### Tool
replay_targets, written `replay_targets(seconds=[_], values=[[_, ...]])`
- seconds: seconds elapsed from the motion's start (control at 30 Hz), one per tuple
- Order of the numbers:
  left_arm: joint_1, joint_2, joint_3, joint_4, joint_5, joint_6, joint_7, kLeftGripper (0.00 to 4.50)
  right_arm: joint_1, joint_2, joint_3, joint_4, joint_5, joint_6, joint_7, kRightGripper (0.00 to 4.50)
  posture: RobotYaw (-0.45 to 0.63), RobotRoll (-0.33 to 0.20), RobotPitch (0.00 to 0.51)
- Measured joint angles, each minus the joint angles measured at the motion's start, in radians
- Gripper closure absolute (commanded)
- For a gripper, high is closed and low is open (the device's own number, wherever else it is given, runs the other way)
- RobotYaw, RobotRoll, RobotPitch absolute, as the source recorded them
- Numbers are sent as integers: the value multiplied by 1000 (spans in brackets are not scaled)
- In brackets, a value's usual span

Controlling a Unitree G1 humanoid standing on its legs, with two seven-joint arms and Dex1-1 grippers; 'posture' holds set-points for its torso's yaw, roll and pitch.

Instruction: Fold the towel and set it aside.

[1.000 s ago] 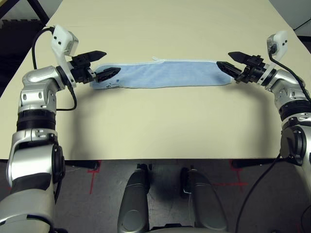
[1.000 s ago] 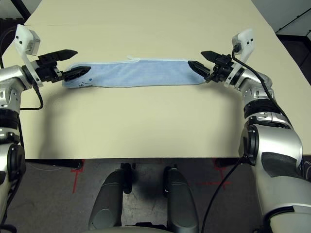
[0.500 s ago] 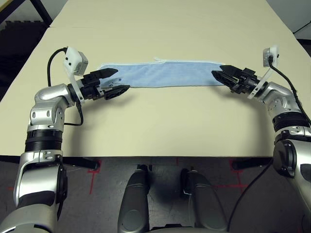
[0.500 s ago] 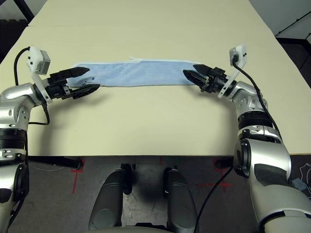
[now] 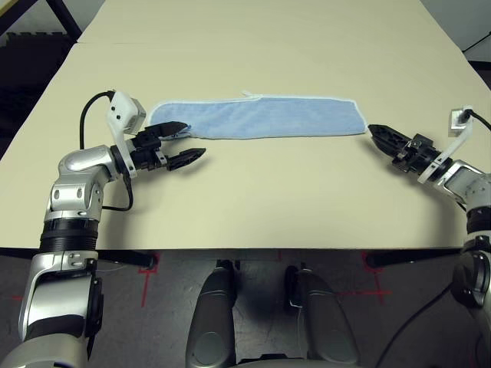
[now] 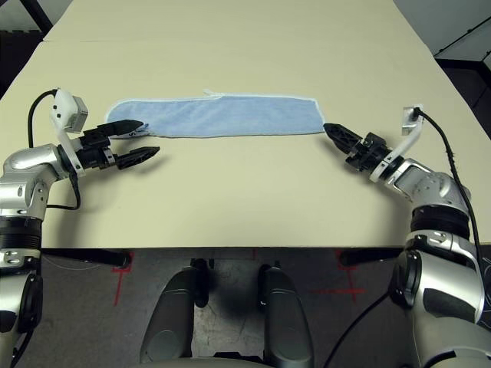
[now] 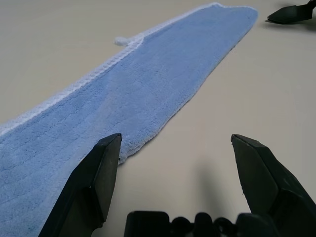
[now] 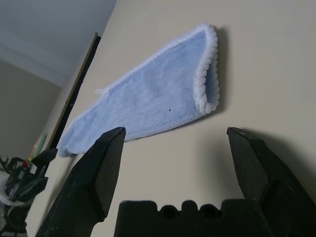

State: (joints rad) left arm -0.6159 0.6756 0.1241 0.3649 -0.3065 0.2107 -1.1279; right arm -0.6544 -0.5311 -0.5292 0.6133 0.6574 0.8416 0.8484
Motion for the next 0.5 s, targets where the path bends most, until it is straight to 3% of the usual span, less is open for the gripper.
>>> replay_targets(seconds=[0.23,0.5], values=[[0,0,-7,-3,-1,4,5,0,17,68,-37,-84,74,48,-141,38,33,0,202],[0,0,-9,-9,-1,12,6,0,-25,79,-31,-59,85,27,-230,38,42,0,206]])
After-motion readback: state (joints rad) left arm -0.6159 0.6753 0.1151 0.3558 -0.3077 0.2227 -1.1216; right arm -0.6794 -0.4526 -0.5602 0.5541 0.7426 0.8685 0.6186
